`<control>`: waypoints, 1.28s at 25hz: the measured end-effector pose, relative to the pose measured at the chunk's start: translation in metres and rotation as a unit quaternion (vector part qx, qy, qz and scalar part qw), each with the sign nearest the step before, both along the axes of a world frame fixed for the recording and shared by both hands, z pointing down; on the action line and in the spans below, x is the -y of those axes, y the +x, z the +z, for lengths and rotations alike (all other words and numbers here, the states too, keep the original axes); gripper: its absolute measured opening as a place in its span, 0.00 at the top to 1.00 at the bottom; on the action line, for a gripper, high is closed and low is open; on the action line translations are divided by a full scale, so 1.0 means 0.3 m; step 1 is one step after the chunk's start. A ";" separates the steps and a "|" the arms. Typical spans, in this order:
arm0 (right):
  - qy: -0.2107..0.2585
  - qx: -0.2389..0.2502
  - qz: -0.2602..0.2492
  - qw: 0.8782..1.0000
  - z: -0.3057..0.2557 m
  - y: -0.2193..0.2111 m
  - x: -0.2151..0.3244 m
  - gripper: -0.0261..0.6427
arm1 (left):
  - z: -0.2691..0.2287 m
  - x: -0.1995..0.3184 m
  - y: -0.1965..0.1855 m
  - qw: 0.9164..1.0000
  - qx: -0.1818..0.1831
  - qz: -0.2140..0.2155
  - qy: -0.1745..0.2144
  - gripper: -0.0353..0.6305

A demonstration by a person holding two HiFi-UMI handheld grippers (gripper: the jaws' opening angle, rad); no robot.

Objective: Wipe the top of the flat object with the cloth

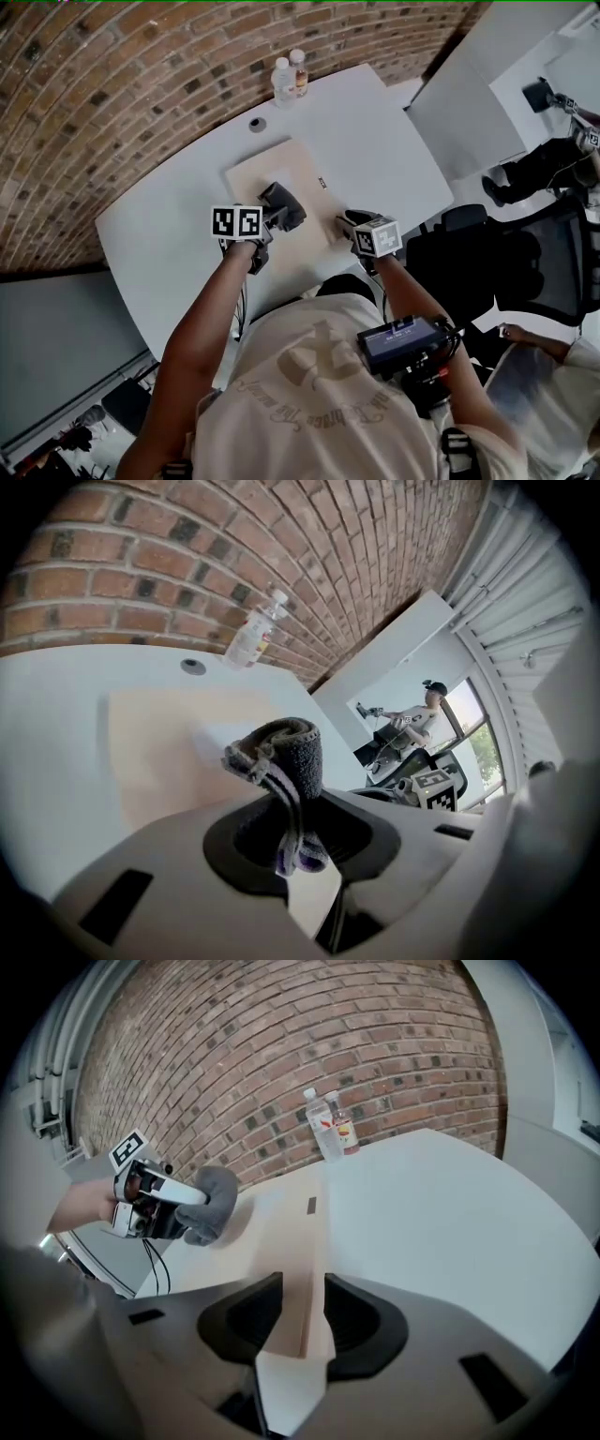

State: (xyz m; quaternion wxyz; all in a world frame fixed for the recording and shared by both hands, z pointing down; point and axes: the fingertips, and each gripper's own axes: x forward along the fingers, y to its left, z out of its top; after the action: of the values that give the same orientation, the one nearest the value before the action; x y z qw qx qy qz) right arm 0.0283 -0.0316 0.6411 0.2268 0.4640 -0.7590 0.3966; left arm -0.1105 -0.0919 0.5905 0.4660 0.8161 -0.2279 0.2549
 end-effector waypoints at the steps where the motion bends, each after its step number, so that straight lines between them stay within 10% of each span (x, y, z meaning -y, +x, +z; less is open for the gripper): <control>1: -0.001 -0.007 0.005 1.000 -0.019 0.005 -0.010 0.74 | 0.001 -0.003 0.043 1.000 -0.001 0.013 0.001 0.80; 17: 0.015 0.001 -0.052 0.999 0.047 0.004 -0.022 0.74 | 0.132 -0.027 0.414 0.991 0.094 0.096 0.008 0.80; 32: 0.031 0.019 -0.096 0.995 0.053 0.017 -0.032 0.74 | 0.153 -0.075 0.106 0.985 0.161 0.063 -0.003 0.80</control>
State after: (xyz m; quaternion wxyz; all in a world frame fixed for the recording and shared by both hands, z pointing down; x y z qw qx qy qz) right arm 0.0334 -0.0219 0.6569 0.2346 0.3879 -0.8162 0.3583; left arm -0.0787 -0.0693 0.6364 0.4085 0.7758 -0.2472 0.4124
